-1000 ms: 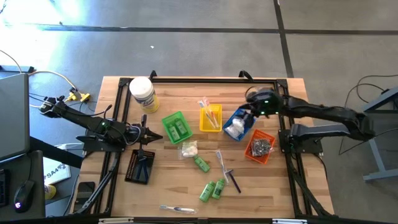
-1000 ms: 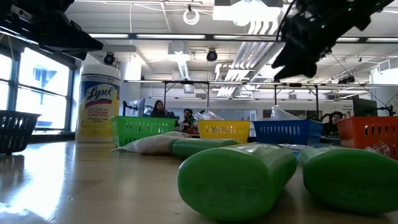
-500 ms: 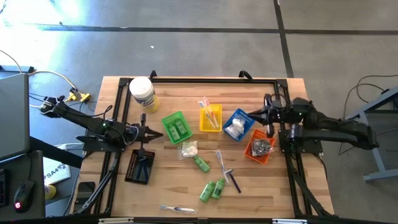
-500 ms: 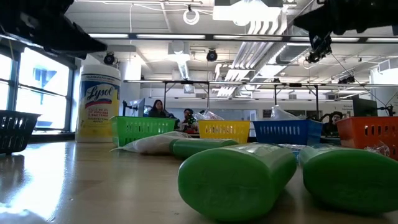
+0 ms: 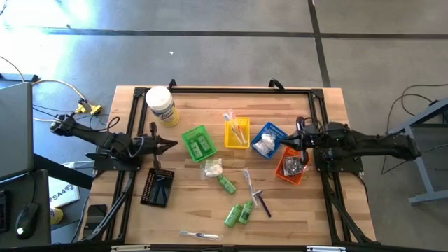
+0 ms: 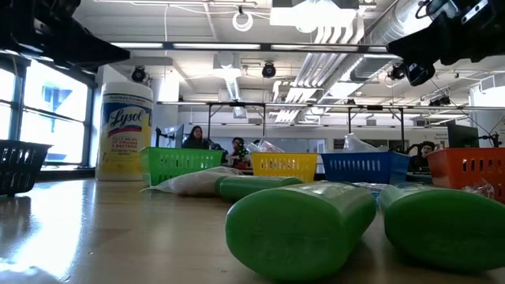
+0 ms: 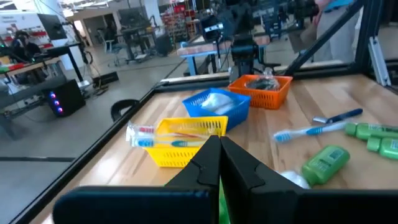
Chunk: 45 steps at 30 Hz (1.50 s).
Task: Pick & Place Travel size toiletries
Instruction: Put the top blue toothbrush into the yellow bin
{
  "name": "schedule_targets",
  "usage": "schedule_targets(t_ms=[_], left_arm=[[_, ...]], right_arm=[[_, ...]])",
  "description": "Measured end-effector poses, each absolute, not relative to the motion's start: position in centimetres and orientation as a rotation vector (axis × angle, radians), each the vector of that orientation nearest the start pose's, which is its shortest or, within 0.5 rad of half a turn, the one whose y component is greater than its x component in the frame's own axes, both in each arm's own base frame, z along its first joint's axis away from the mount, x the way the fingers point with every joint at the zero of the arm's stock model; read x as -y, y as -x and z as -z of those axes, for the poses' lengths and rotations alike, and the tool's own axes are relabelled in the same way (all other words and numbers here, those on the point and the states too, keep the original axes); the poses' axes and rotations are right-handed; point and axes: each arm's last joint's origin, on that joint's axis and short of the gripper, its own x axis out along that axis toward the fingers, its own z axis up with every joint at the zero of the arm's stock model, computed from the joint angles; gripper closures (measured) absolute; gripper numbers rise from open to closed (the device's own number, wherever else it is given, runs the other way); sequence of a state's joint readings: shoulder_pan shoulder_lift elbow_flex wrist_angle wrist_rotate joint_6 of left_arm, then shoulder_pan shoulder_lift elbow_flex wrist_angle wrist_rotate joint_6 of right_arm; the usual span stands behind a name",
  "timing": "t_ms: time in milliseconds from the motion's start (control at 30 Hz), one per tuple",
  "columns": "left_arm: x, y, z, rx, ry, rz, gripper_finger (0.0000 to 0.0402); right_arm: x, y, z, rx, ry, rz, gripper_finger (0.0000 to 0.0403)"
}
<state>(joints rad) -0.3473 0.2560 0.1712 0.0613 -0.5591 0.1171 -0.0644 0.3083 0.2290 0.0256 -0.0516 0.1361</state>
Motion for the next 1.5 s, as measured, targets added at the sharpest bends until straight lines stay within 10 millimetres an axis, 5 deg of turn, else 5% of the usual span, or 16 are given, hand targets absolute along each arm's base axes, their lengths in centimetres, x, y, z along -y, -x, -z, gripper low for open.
schedule_targets(t_ms=[567, 800, 1500], left_arm=[[1.9, -9.3, -19.5, 0.024, -0.119, -0.14, 0.0401], [1.9, -9.3, -19.2, 0.001, -0.124, -0.135, 0.0401], [1.9, -9.3, -19.2, -0.001, -0.124, -0.135, 0.0401]], right_arm=[[0.4, -9.8, -18.8, 0.142, -0.122, -0.028, 0.0401], [0.4, -10.1, -17.4, 0.072, -0.174, -0.021, 0.0401], [0.4, -10.1, -17.3, 0.071, -0.18, -0.019, 0.0401]])
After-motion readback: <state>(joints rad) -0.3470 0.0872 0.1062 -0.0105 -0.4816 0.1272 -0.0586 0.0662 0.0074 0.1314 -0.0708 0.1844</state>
